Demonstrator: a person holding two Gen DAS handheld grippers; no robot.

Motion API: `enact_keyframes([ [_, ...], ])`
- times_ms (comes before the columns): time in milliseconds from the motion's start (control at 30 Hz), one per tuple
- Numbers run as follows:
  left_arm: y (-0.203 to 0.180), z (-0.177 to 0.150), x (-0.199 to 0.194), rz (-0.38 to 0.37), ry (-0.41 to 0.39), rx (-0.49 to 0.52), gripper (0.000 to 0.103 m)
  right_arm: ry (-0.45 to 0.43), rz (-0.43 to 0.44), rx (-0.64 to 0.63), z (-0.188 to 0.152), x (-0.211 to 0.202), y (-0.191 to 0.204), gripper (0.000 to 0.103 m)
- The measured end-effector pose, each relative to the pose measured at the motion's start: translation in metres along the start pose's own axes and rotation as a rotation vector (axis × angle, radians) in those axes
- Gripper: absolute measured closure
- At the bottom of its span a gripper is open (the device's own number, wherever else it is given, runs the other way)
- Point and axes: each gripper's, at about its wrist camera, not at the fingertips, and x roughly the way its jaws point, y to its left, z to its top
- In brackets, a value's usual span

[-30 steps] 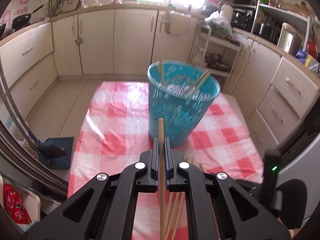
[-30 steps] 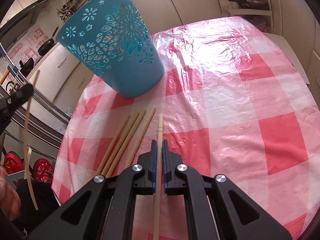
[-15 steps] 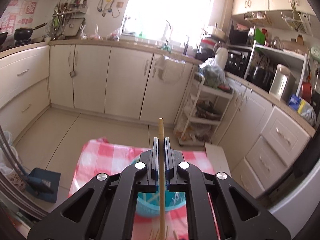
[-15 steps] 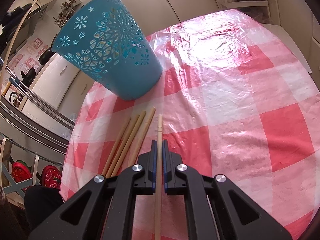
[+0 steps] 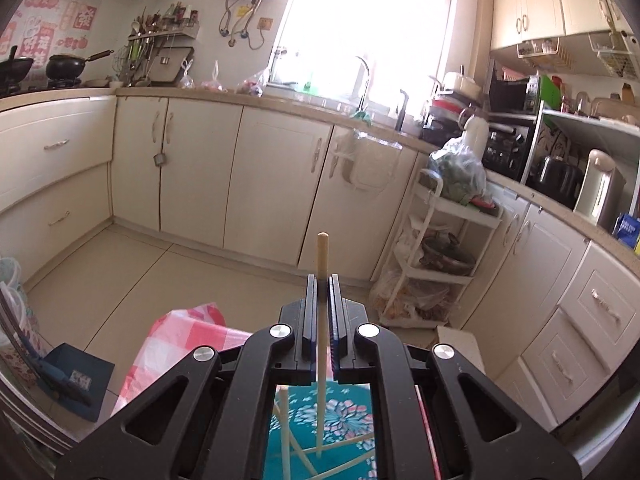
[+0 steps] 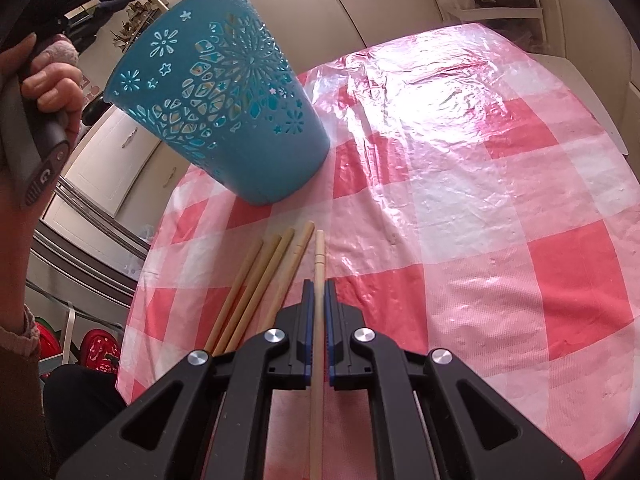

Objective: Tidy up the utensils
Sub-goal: 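Lift the chopstick with the left tool and drop it into the basket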

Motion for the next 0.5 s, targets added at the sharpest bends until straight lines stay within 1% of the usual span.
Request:
enact_keyframes([
  [100, 0.004, -0.016, 0.008, 0.011, 0.045, 0.018, 0.098, -0.001, -0.007, -0.012, 0.0, 0.001, 0.001, 0.097],
  [267, 0.008, -0.038, 0.005, 0.032, 0.124, 0.076, 0.098, 0.0, -0.009, -0.016, 0.001, 0.001, 0.002, 0.097],
  [333, 0.014, -0.044, -0.004, 0.043, 0.151, 0.094, 0.09, 0.001, -0.01, -0.019, 0.001, 0.001, 0.002, 0.097],
  [367, 0.017, -0.046, -0.011, 0.053, 0.154, 0.099, 0.074, 0.001, -0.011, -0.021, 0.001, 0.001, 0.003, 0.097],
  [400, 0.022, -0.048, -0.019, 0.067, 0.151, 0.104, 0.051, 0.002, -0.012, -0.023, 0.001, 0.001, 0.003, 0.097],
  [467, 0.033, -0.049, -0.043, 0.1, 0.122, 0.11, 0.033, 0.004, -0.015, -0.027, 0.001, 0.001, 0.003, 0.097],
  [500, 0.039, -0.05, -0.057, 0.11, 0.105, 0.114, 0.026, 0.004, -0.021, -0.034, 0.0, 0.0, 0.004, 0.097],
])
